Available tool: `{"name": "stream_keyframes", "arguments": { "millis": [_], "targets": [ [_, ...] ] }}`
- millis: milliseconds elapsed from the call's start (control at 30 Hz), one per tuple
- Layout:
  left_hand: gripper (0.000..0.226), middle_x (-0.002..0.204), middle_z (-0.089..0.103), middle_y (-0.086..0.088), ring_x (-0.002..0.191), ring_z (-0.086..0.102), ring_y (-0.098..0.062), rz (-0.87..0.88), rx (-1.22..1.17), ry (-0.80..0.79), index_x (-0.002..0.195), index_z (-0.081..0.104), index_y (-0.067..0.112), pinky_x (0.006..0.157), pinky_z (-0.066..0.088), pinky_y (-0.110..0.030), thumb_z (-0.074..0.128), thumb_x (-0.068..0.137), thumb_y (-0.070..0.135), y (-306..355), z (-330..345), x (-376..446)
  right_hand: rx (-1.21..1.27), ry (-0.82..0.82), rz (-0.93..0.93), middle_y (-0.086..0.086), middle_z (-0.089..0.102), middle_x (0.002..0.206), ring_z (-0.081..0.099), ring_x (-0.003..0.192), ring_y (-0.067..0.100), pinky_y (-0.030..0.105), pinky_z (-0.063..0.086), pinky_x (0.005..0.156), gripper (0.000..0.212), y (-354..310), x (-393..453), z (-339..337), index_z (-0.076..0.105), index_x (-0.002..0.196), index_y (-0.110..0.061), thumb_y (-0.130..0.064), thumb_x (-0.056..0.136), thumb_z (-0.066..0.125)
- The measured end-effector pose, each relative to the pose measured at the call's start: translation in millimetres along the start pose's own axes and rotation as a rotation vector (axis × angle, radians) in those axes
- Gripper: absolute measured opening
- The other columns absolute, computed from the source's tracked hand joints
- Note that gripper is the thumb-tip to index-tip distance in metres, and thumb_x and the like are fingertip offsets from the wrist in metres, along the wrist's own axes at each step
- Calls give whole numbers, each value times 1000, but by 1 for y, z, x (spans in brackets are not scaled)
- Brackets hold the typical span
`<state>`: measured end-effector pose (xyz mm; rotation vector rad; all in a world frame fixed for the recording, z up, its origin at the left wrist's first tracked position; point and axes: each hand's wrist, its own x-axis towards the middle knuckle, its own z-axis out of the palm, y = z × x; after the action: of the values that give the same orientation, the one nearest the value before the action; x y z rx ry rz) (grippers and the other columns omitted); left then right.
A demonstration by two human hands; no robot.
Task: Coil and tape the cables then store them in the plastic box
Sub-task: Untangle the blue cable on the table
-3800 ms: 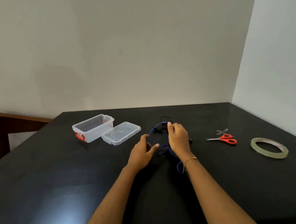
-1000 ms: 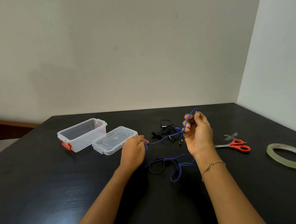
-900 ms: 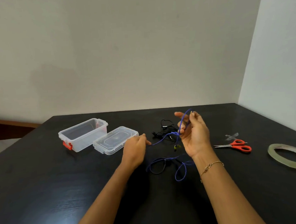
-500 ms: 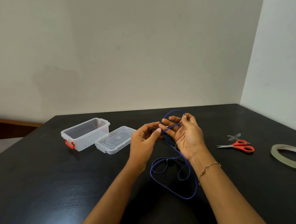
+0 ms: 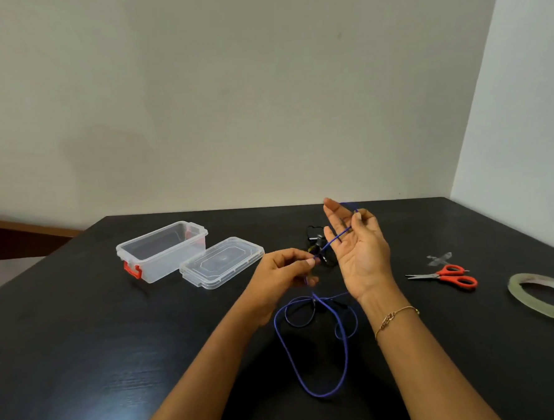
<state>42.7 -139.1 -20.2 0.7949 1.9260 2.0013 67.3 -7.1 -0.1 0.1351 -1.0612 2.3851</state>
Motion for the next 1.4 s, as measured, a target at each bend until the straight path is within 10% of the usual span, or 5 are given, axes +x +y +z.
{"name": "stream_keyframes", "arguments": {
  "millis": [300, 500, 733, 933, 1400],
  "targets": [
    [30, 56, 46, 8, 61, 48, -14, 154, 1140, 142, 76, 61, 19, 58, 35, -25, 61, 82, 49, -10, -15, 6, -249, 141, -52, 2, 68, 103, 47, 124, 34, 51, 31, 108, 22, 2, 8, -13, 37, 85, -21, -12, 101, 26],
    [74, 58, 57, 0, 46, 52, 0, 145, 487, 53, 86, 69, 4, 57, 43, -25, 26, 88, 65, -19, -3, 5, -282, 105, 156, 10, 68, 95, 49, 39, 5, 13, 30, 33, 21, -3, 8, -13, 48, 91, -13, -9, 100, 30],
    [55, 120, 42, 6, 112, 41, -10, 521, 781, 444, 131, 48, 13, 94, 37, -22, 66, 82, 29, -21, -20, 17, -361, -172, 214, 3, 70, 75, 31, 33, 2, 12, 22, 30, 23, -6, 2, -4, 59, 87, -8, -4, 96, 38],
    [13, 48, 57, 8, 49, 53, -3, 262, 174, 377, 79, 62, 21, 56, 45, -20, 57, 89, 14, -7, -18, 12, -365, -172, 185, 3, 71, 79, 33, 35, 2, 11, 24, 31, 19, -8, 1, -6, 63, 90, -8, -5, 94, 44],
    [44, 90, 66, -10, 83, 58, -27, 67, 1207, 461, 84, 62, 10, 67, 36, -33, 31, 99, 37, -18, -49, 11, -446, -66, 153, 4, 70, 88, 31, 38, 2, 12, 25, 33, 16, -1, 4, -17, 59, 96, -11, -1, 93, 46]
  ]
}}
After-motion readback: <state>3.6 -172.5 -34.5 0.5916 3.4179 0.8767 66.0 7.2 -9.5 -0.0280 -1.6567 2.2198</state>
